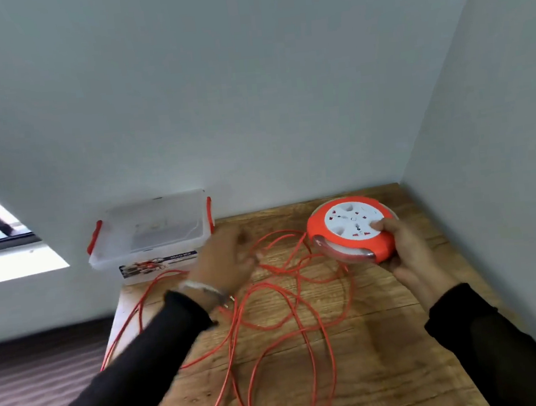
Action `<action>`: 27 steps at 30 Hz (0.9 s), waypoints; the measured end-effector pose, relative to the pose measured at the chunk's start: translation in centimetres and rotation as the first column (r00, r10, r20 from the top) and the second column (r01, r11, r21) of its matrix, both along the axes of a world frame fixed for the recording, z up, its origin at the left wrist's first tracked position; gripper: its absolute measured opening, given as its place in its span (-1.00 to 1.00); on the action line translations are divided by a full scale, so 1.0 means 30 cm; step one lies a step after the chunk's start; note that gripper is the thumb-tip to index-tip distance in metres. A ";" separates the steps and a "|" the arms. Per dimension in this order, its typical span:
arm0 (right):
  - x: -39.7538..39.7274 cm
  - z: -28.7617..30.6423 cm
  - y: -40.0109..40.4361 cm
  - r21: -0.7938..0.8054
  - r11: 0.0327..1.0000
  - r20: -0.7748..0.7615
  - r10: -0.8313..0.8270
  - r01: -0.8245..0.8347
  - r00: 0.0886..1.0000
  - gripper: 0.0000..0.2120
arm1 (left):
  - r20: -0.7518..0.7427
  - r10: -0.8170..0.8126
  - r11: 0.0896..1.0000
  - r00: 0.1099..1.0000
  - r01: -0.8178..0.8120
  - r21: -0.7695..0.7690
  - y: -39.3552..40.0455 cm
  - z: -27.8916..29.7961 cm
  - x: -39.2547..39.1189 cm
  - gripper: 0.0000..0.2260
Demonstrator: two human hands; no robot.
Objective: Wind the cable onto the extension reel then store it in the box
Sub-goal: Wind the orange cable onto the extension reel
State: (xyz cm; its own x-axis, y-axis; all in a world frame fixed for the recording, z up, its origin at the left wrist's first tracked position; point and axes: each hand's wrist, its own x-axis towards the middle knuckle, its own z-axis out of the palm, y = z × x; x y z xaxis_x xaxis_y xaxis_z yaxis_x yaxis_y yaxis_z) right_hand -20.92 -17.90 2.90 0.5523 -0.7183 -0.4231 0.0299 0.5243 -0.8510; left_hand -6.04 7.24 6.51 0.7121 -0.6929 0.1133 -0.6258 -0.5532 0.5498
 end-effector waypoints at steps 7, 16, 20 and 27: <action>-0.114 0.030 -0.114 -0.101 0.985 0.053 -0.137 0.142 0.989 -0.42 | -0.234 -0.155 0.813 0.960 0.258 0.522 -0.118 -0.373 -0.492 -0.14; -0.287 -0.072 -0.183 -0.068 0.995 0.033 -0.065 0.067 0.997 -0.68 | 0.072 -0.196 0.868 0.978 0.139 0.476 -0.241 -0.618 -0.335 -0.33; -0.332 -0.116 -0.197 -0.024 0.999 0.003 -0.045 0.045 0.999 -0.74 | 0.106 -0.260 0.839 0.960 0.170 0.517 -0.322 -0.582 -0.175 -0.40; -0.350 -0.123 -0.155 0.196 0.979 0.007 0.054 -0.055 0.998 -0.93 | 0.216 -0.159 0.717 0.963 -0.038 0.696 -0.518 -0.392 -0.026 -0.57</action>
